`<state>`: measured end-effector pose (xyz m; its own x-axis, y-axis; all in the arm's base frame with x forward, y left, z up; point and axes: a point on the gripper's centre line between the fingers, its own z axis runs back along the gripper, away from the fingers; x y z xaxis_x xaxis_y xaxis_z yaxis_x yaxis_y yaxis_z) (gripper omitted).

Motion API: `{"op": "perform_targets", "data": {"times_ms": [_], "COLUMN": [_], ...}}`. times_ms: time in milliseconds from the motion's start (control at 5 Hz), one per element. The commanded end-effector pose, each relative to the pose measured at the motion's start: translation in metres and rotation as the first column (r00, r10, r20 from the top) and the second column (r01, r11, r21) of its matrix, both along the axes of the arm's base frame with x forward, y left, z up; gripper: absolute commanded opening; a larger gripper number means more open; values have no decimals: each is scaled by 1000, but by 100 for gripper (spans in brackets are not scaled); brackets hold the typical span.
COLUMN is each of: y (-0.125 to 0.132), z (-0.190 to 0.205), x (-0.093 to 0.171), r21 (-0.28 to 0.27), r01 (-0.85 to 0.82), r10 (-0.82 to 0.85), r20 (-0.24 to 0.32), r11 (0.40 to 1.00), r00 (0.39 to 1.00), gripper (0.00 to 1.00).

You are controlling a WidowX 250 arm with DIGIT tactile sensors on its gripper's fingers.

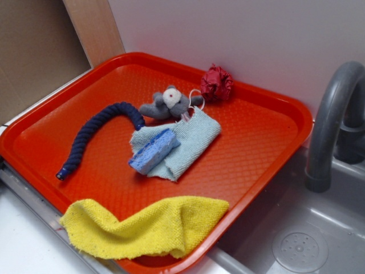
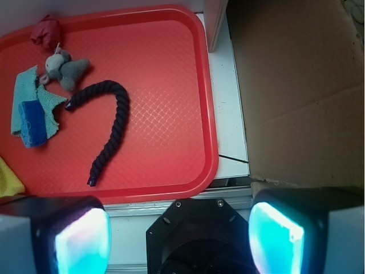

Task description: Grab the gray animal.

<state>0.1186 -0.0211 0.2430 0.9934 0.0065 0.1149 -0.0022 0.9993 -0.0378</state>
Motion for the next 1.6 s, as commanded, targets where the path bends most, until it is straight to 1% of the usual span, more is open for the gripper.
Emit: {"op": "perform_targets", "data": {"times_ms": [0,200,400,600,800,1000,1200,1400], "y": [0,-19,-39,-74,-103,-131,-160,-186], "z": [0,-13,-19,-43,-74,-97,-123,-141], "x": [0,29,51,82,121,135,145,140], "r21": [0,71,115,118,152,139,66,50], "r01": [0,187,344,518,631,693,771,805], "r10": [0,-192,-358,-530,-646,-699,-747,-782], "r20": [0,70,129,234,264,282,312,279], "r11": [1000,980,932,847,761,707,633,591], "r00": [1000,979,925,815,716,657,587,557], "gripper": [100,100,100,100,100,100,100,100]}}
